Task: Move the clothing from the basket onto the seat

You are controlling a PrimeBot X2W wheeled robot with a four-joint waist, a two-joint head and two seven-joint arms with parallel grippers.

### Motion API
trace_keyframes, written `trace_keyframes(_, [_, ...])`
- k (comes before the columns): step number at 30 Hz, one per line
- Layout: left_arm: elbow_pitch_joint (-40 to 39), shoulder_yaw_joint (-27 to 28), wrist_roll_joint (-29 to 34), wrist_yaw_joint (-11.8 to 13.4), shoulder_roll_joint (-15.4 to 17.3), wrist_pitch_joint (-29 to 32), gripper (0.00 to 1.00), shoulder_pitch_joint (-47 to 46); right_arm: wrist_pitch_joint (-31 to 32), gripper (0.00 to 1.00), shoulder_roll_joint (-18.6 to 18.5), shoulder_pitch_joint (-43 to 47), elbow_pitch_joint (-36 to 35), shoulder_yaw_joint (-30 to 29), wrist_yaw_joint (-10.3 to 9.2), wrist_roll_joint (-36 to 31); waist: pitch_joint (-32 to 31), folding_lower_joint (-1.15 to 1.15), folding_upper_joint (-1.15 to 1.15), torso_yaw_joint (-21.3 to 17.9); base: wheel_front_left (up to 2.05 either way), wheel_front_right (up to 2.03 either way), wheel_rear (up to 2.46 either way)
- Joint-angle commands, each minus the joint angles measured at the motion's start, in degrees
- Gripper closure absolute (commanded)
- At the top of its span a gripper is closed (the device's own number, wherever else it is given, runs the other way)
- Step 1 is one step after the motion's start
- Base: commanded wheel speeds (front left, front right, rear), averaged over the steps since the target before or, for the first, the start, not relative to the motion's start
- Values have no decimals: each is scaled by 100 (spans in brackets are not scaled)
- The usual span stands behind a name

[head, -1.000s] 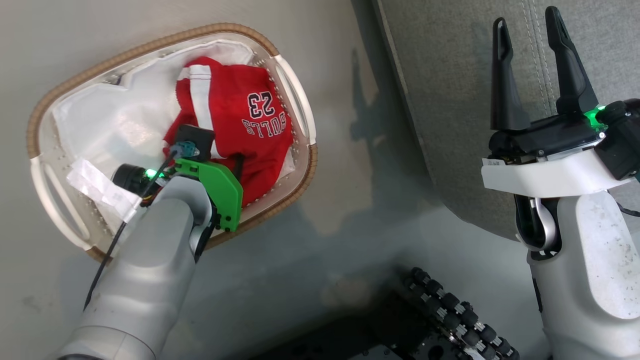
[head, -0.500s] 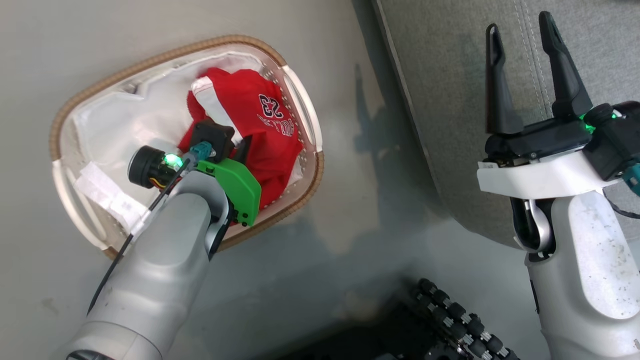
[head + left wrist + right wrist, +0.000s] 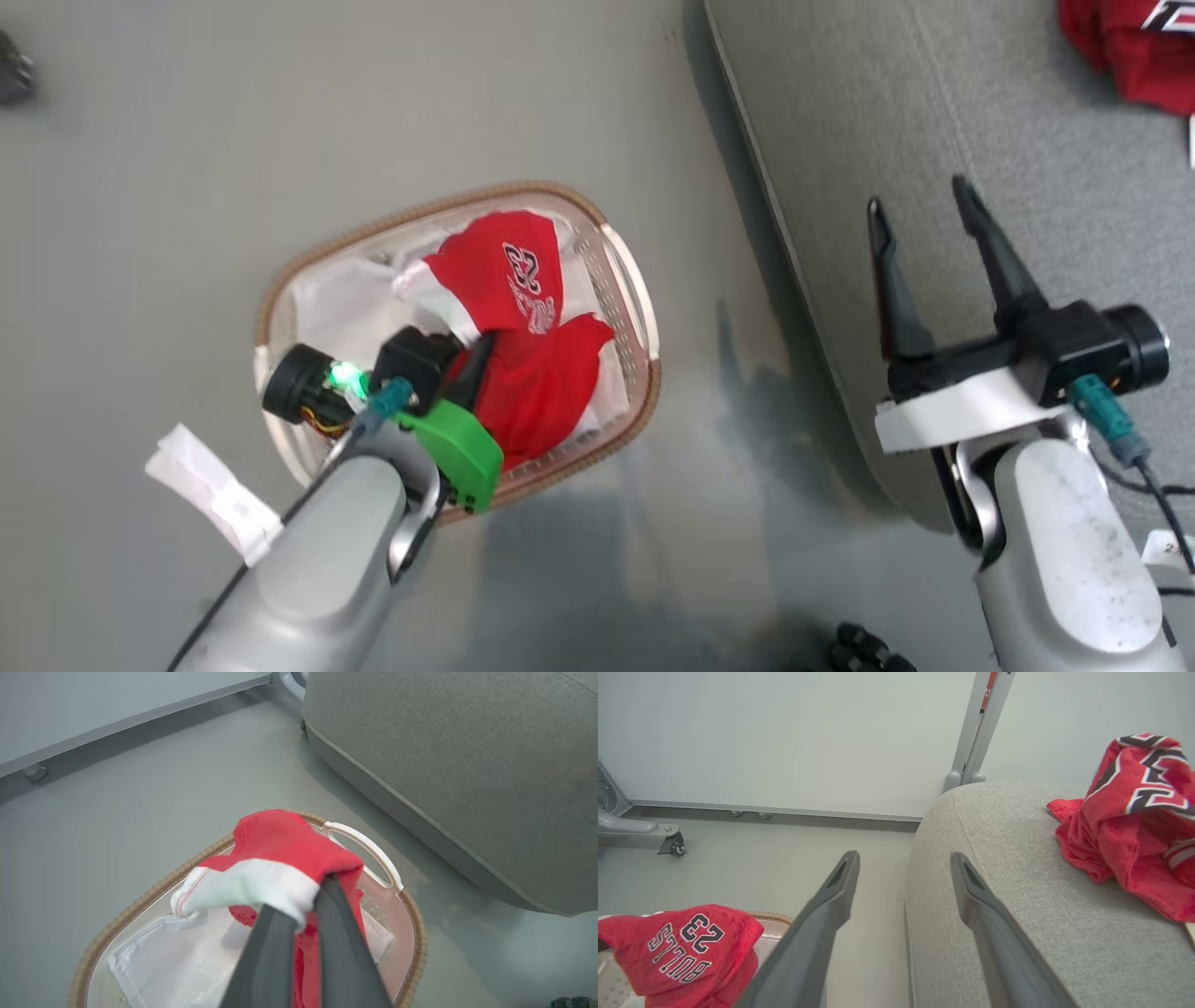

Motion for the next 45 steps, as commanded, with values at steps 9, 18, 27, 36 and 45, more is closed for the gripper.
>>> trace_keyframes(9, [-1014,-87,402,12,419,-21,100,448,-10,0,-28,735,561,75,-8,-112,-2319,0,0,831,0,0,0])
trace_keyframes(18, [-1789,-136,489,-72,875,543,100,-245,-9,0,-26,924,861,464,-8,24,-3066,0,0,940,0,0,0])
trace_keyframes(27, [-2245,34,225,-92,945,1212,100,-1047,-9,0,-25,452,1054,1338,-8,722,-3231,0,0,826,0,0,0])
trace_keyframes(36, [-2262,23,142,-7,791,1489,100,-1343,-9,0,-23,-111,1173,2498,-8,1426,-3311,0,0,800,0,0,0])
trace_keyframes(45, [-2340,-110,68,115,440,1754,100,-1474,-9,0,-26,-677,1579,3259,-8,2066,-3384,0,0,936,0,0,0])
